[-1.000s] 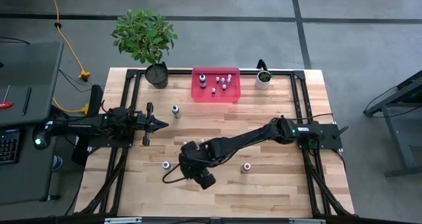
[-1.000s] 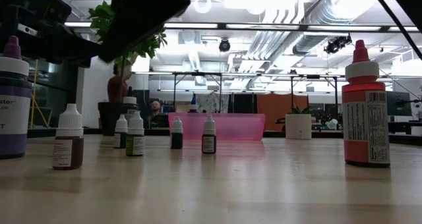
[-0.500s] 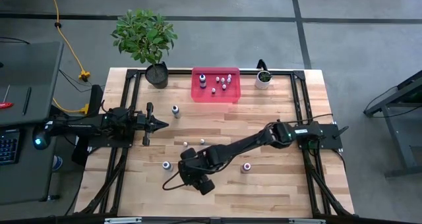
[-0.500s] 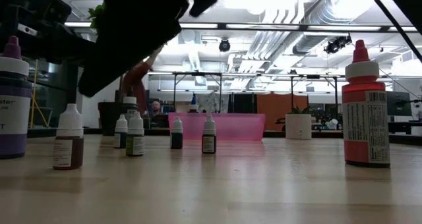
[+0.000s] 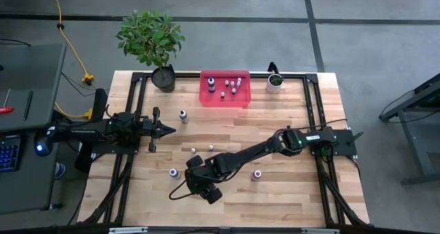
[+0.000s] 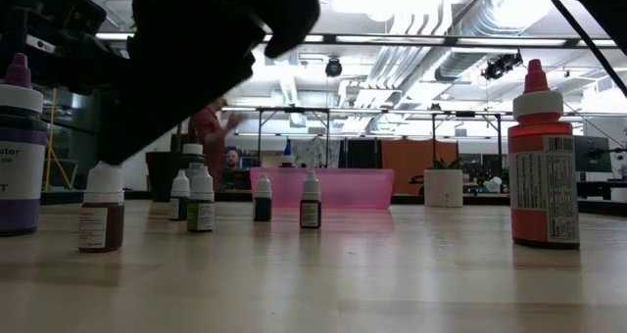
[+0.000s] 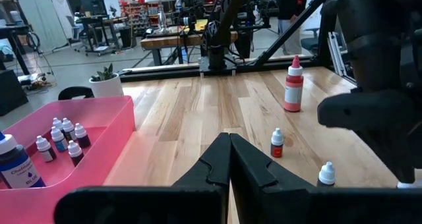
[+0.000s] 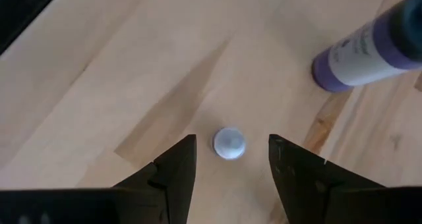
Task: Pick & Place food coloring
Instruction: Put the small orange food coloring bottle into the red bin
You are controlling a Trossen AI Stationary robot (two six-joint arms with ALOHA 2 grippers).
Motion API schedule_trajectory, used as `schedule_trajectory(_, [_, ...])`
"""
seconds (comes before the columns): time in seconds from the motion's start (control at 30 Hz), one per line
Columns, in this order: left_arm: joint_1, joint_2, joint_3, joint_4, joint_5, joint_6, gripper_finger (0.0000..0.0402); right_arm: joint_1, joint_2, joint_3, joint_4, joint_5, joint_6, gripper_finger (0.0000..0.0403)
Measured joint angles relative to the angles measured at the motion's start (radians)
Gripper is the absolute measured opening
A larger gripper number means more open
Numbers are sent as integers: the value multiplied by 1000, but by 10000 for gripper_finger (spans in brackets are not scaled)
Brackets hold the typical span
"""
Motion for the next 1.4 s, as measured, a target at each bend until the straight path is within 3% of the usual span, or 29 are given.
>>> schedule_trajectory(0.47, [0, 0, 0, 0, 0, 0, 0, -8, 17, 0, 15, -7, 6, 177])
schedule_trajectory(0.9, [0, 0, 0, 0, 0, 0, 0, -10, 17, 0, 15, -19, -11, 138])
schedule_trajectory(1.4, [0, 0, 0, 0, 0, 0, 0, -14, 35, -1, 33, -28, -10, 139])
